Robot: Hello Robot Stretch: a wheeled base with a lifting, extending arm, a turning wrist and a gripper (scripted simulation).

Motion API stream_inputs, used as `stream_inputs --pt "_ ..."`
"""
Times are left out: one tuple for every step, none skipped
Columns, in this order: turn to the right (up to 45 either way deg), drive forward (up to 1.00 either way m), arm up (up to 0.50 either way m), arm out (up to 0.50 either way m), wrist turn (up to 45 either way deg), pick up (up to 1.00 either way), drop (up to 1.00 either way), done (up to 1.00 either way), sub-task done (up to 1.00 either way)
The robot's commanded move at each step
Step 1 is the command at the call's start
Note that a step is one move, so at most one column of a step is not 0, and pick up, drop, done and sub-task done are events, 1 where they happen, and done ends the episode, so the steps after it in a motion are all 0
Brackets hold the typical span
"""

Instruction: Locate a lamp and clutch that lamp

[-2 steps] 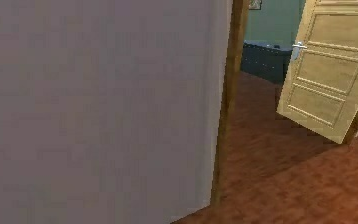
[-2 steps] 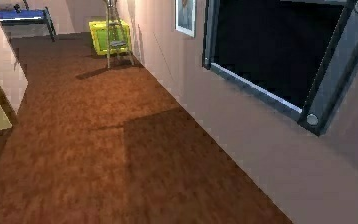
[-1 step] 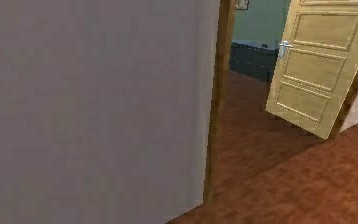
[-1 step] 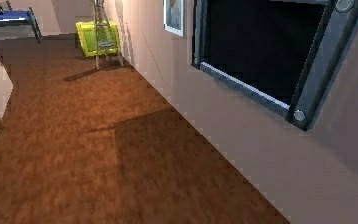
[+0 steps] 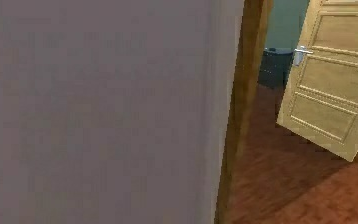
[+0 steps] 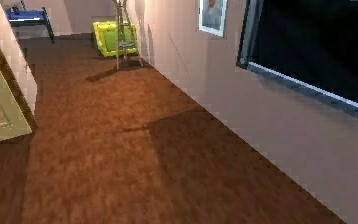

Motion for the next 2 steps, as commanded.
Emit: stream_inputs --pt "45.0 0.00 0.00 0.00 0.0 0.00 0.00 0.00 0.00" --pt "3.0 0.00 0.00 0.00 0.0 0.00 0.00 0.00 0.00"
